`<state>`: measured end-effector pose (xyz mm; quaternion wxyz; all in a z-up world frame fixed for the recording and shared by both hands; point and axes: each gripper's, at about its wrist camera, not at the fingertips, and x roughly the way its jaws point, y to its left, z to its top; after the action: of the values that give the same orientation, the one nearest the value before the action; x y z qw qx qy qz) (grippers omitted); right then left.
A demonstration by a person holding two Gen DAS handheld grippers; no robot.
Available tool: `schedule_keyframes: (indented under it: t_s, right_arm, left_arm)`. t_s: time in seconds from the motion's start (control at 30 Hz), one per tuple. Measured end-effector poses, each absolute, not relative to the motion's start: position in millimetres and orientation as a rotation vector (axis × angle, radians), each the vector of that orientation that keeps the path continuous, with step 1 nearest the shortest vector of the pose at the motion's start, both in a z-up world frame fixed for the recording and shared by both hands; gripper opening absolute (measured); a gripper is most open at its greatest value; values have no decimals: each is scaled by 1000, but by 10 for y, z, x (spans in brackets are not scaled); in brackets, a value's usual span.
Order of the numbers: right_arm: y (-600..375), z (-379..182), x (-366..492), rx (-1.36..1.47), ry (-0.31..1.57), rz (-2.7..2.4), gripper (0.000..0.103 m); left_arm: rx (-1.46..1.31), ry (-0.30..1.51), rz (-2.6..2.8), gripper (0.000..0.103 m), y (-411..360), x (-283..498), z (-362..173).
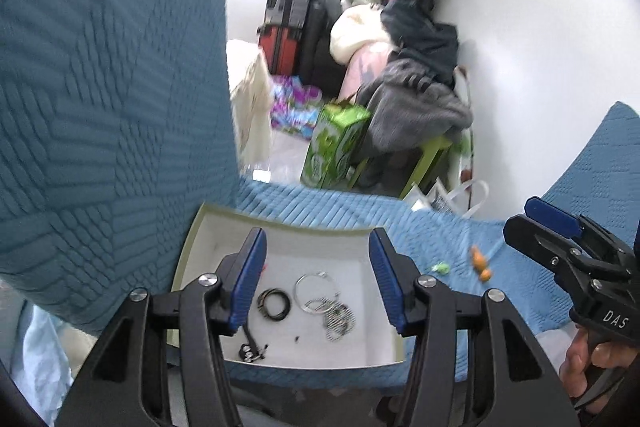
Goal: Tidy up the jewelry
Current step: 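Move both open tools back to the remaining jewelry on the sofa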
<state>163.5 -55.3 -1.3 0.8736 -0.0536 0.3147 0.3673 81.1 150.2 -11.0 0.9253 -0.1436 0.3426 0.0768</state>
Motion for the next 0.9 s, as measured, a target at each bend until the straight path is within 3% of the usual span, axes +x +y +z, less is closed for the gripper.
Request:
schedule_keyframes:
  t_s: [0.6, 0.9]
  right_arm:
    - [-1590, 299, 1511, -44, 548, 692, 70]
    - [-2041, 93, 1401, -62, 532, 618, 70]
  left_arm:
    - [-260, 612, 90, 54, 735, 749, 238]
    - [-264, 632, 35, 54, 347, 748, 50]
